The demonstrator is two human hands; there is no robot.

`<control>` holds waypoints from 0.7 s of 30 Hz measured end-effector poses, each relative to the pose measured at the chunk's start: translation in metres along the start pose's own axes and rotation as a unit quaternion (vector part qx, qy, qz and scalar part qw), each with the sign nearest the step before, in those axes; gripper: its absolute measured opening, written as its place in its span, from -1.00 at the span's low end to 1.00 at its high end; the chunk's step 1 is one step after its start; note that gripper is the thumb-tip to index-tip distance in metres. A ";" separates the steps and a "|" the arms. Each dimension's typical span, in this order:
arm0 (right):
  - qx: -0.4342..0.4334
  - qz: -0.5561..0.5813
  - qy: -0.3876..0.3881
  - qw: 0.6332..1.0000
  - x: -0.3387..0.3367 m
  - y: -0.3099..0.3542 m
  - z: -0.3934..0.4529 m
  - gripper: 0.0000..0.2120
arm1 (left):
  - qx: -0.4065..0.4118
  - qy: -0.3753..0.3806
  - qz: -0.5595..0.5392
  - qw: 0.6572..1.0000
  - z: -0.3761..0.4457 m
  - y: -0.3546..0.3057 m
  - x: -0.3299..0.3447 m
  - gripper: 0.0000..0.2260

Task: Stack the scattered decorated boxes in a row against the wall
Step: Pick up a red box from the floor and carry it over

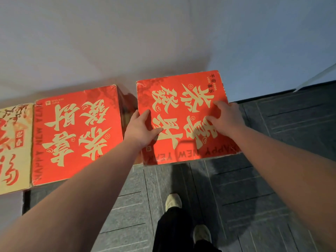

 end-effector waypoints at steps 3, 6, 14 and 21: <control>0.000 0.002 0.002 1.000 0.008 0.007 0.017 -0.46 | 0.000 0.001 0.008 1.000 0.020 0.009 0.002 -0.24; 0.001 0.005 -0.003 1.000 0.014 0.010 0.030 -0.45 | 0.001 -0.002 0.012 1.000 0.037 0.014 0.005 -0.23; -0.004 -0.006 -0.039 0.999 0.021 0.014 0.040 -0.46 | 0.005 -0.019 0.021 1.000 0.049 0.024 0.007 -0.22; -0.005 0.001 -0.037 0.999 0.024 0.010 0.035 -0.47 | 0.007 -0.019 0.017 1.000 0.040 0.025 0.010 -0.24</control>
Point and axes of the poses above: each hand's wrist, its own z-axis towards the middle knuckle, its own x-axis out of the palm, y = z × x, the point moved 3 cm from there along z, towards the middle knuckle, and after that the axes turned 2 degrees about x, right-handed, at the moved point
